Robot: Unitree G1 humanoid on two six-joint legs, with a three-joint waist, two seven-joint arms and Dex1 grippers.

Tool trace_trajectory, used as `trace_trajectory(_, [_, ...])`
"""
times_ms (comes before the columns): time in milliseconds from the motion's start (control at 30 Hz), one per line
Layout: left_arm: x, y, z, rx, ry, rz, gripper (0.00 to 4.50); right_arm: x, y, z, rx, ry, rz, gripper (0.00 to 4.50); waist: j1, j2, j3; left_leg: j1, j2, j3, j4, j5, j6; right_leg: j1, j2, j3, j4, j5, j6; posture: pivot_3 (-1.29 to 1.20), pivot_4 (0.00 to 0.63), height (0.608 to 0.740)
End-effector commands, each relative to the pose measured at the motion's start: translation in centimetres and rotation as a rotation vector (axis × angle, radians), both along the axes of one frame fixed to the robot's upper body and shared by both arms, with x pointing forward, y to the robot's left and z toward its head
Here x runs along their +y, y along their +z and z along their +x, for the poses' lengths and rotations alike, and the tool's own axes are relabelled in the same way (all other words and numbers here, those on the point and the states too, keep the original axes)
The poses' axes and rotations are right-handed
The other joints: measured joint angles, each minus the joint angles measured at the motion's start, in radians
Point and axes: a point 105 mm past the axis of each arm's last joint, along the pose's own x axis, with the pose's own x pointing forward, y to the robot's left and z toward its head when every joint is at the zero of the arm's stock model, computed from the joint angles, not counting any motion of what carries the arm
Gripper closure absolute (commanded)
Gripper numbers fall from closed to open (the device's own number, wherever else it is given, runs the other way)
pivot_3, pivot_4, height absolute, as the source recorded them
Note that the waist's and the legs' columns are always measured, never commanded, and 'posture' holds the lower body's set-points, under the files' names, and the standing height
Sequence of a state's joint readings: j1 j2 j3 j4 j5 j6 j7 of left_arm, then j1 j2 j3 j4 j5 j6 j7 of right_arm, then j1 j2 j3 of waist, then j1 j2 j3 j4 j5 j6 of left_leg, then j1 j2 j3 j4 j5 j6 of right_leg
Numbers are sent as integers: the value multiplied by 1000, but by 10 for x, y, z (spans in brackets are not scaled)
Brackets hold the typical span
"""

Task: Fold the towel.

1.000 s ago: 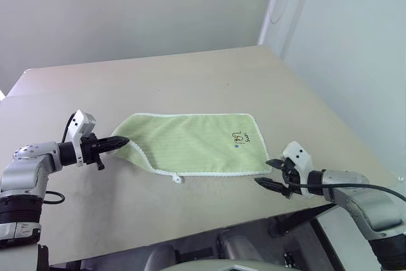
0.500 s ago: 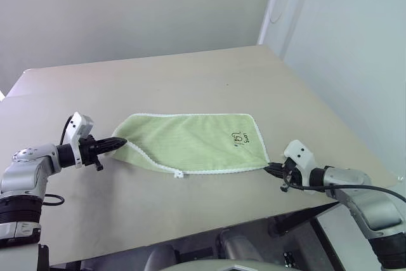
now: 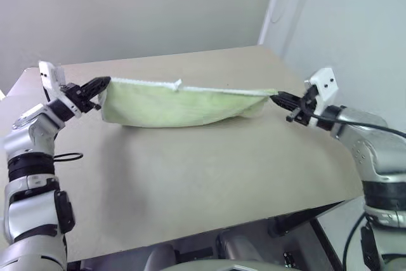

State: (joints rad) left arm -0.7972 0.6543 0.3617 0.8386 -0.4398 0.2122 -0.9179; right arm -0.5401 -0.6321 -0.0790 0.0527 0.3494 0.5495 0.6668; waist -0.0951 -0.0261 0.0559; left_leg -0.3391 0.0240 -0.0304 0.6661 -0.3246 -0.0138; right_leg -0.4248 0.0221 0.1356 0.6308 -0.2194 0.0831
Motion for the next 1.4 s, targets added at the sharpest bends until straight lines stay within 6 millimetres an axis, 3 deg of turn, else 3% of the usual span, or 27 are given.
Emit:
trace_trajectory(33, [3,17,21,-67,139,69,4500,-8,17,32,-95,-99,-25,4474,-1,0,0,0,0,0,0,0,0,0,0,0,0,0,0,0,0,740])
trace_trajectory(133, [5,32,34,-101,256,72,4500,-18,33,58,-150,-204,-21,4474,-3,0,0,-1,-1,0,0,0,0,-1,0,0,0,1,0,0,0,740])
trace_trajectory(300, [9,47,40,-144,331,97,4500,-26,61,75,-235,-260,8,4474,-6,1,0,-1,-1,0,-4,0,0,-3,0,0,0,2,1,0,0,740])
trace_trajectory(400, [5,41,36,-139,248,133,4500,-23,60,71,-235,-215,9,4474,-5,1,0,-2,-1,0,-5,0,1,-3,-1,0,-1,1,1,0,0,740])
trace_trajectory(467, [7,35,30,-139,204,153,4500,-21,49,64,-201,-170,0,4474,-6,1,0,-3,-1,0,-5,0,1,-4,-1,0,-1,1,1,0,0,740])
trace_trajectory(600, [16,19,14,-116,127,205,4500,-17,22,36,-123,-59,-35,4474,-5,1,0,-3,-1,-1,-4,0,1,-4,-1,0,0,1,1,0,0,740])
trace_trajectory(833, [19,0,-42,-38,-175,267,4500,-19,1,-19,-3,44,-59,4474,-9,1,0,-3,0,-1,-2,0,1,-3,0,0,2,1,1,0,0,740])
trace_trajectory(1067, [28,-1,-88,69,-248,308,4500,-21,0,-65,95,136,-52,4474,-3,1,0,1,0,-1,1,0,1,0,0,0,3,-4,2,0,0,740])
trace_trajectory(1400, [39,-51,-143,288,-275,397,4500,-12,-26,-136,323,270,-69,4474,-2,1,0,1,1,0,1,0,0,0,0,0,2,-5,1,0,0,740])
